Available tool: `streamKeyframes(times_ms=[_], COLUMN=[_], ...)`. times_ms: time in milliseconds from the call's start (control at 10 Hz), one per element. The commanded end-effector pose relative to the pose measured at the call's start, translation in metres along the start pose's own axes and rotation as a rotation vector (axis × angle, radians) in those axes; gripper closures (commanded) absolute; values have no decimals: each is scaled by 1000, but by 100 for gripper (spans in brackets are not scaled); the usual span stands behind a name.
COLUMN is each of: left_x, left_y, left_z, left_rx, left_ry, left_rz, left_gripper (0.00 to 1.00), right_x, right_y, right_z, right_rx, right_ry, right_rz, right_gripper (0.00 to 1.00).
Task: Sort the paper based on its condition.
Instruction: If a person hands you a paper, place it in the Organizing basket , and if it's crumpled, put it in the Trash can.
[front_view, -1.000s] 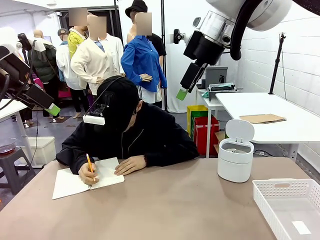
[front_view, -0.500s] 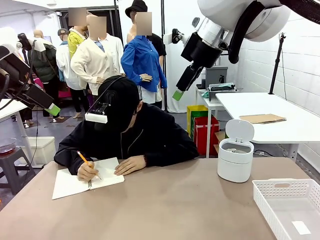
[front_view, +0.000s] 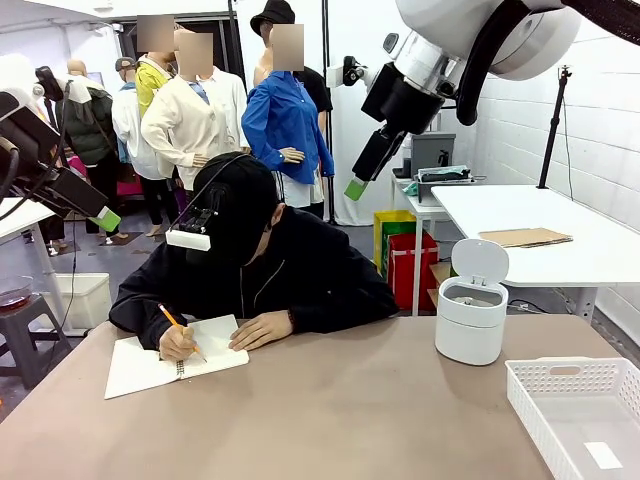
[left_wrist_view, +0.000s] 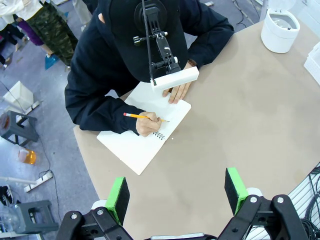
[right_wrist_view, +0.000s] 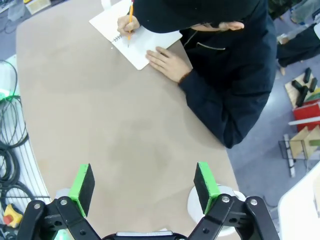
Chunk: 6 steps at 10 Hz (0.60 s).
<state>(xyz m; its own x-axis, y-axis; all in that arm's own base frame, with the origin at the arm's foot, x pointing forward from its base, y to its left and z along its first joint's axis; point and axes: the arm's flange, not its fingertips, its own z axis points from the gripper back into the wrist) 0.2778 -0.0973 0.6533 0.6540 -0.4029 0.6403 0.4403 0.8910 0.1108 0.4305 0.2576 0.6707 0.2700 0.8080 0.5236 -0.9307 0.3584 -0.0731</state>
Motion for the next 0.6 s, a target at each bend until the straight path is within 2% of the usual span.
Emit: streamKeyframes(times_ms=[0,500], left_x=[0,0], left_y=[0,0], left_z=[0,0], left_rx=[1,1], left_ry=[0,0], left_rz=[0,0], left_gripper=[0,0], right_x=[1,1], right_y=[-1,-1], right_z=[0,0], right_rx=[7,7], right_ry=[7,7], right_rz=[-6,-6], right_gripper=[0,0])
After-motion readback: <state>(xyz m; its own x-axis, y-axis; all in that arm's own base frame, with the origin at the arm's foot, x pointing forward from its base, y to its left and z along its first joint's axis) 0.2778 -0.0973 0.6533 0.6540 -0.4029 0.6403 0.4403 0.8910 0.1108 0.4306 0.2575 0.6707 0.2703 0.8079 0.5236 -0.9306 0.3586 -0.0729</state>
